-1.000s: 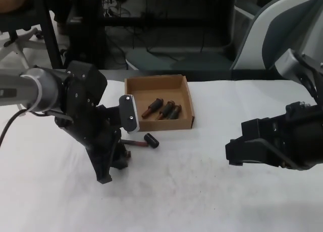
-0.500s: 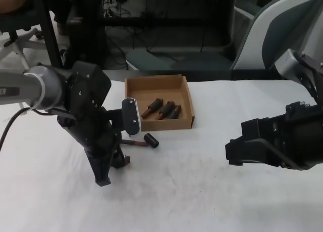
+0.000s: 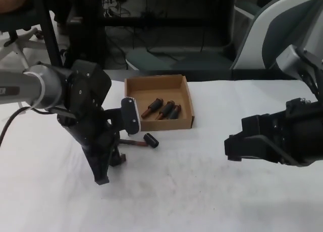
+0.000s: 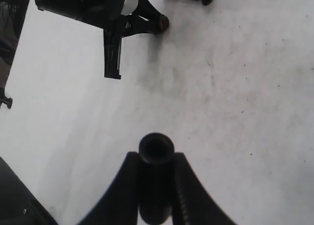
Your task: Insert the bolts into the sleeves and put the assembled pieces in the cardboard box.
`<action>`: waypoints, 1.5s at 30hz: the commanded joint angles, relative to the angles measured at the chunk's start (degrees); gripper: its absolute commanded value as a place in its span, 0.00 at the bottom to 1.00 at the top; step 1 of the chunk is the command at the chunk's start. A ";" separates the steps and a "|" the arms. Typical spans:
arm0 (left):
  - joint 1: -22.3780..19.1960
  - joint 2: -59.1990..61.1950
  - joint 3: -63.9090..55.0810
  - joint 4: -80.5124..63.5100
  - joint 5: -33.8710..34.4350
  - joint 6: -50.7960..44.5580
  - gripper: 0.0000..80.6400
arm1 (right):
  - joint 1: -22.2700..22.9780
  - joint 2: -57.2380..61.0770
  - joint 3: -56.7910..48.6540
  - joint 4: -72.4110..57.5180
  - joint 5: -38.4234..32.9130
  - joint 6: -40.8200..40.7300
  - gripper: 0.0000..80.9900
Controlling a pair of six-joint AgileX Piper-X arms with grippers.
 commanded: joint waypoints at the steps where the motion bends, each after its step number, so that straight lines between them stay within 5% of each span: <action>1: 0.02 -1.33 -0.14 2.19 -5.91 -4.33 0.02 | -0.80 -1.62 -0.31 -0.68 -0.33 -0.31 0.01; 10: -0.26 -17.40 -0.25 4.86 10.46 -26.31 0.02 | -2.87 -5.71 -0.31 -0.68 -1.35 -2.32 0.01; 21: -0.26 -36.03 1.41 2.30 22.08 -41.50 0.02 | -2.66 -6.06 -0.17 -7.37 -4.55 -9.73 0.01; 35: -0.26 -54.30 27.21 -43.33 28.10 -80.13 0.02 | 2.61 -3.95 -0.17 -13.98 -10.35 -31.16 0.01; 45: -0.26 -52.99 32.10 -57.16 30.10 -87.73 0.02 | 4.87 5.25 -0.31 -24.31 -11.08 -31.62 0.01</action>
